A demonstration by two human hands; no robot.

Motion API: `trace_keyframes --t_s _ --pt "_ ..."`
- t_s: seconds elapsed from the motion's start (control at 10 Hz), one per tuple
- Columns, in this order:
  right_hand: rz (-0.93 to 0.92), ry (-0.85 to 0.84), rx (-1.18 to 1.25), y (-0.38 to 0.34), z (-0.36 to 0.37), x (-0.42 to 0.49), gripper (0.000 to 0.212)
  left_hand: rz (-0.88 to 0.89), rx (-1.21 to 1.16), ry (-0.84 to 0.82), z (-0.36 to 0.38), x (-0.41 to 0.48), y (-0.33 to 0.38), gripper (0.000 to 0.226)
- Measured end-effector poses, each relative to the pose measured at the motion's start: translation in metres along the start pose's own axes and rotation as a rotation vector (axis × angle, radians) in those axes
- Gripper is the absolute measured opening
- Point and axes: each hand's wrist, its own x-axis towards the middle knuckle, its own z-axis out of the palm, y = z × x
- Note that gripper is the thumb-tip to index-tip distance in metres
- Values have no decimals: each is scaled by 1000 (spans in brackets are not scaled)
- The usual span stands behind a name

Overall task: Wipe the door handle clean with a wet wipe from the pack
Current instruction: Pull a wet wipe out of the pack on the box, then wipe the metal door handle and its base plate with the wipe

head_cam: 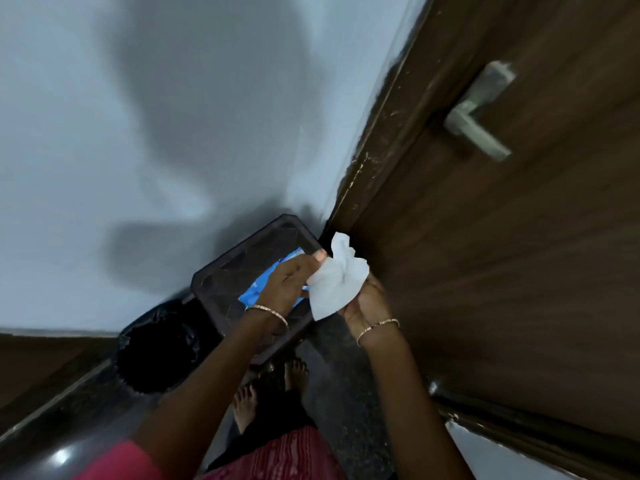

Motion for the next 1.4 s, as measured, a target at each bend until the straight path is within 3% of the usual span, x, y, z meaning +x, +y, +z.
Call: trace_keyframes --t_s 0.1,0.2,0.3,0.4,0.5,0.7,0.8,0.9,1.0,1.1,1.2,1.3,1.4 --pt "-15 -69 94 -9 -4 -36 29 175 258 -21 11 -22 21 20" --pt "-20 -146 263 -32 -3 -82 43 317 418 21 22 -37 40 23" --pt "-58 -176 304 -34 -20 -105 69 334 434 57 31 -42 54 16" --pt "-132 -186 270 -38 -33 -118 64 318 394 49 40 -42 61 11" --pt "-196 -47 163 -44 -36 -120 44 260 344 -26 55 -41 71 15" --pt "-177 224 321 -92 -72 -89 14 37 163 -79 89 -20 84 21" --pt "-367 398 321 -134 -83 -76 6 -2 131 -51 106 5 89 15" --pt "-722 603 115 -176 -83 -63 10 -2 109 35 126 30 100 8" --pt "-1137 728 -285 -204 -75 -43 17 11 113 50 149 51 113 13" --pt "-1372 607 -635 -220 -62 -5 15 34 120 74 168 69 123 15" --pt "-1418 430 -981 -216 -55 38 30 32 100 129 183 86 128 17" --pt "-1464 329 -1076 -212 -64 54 36 22 75 209 186 97 129 17" --pt "-1430 223 -1012 -218 -74 48 44 18 70 249 184 104 129 13"
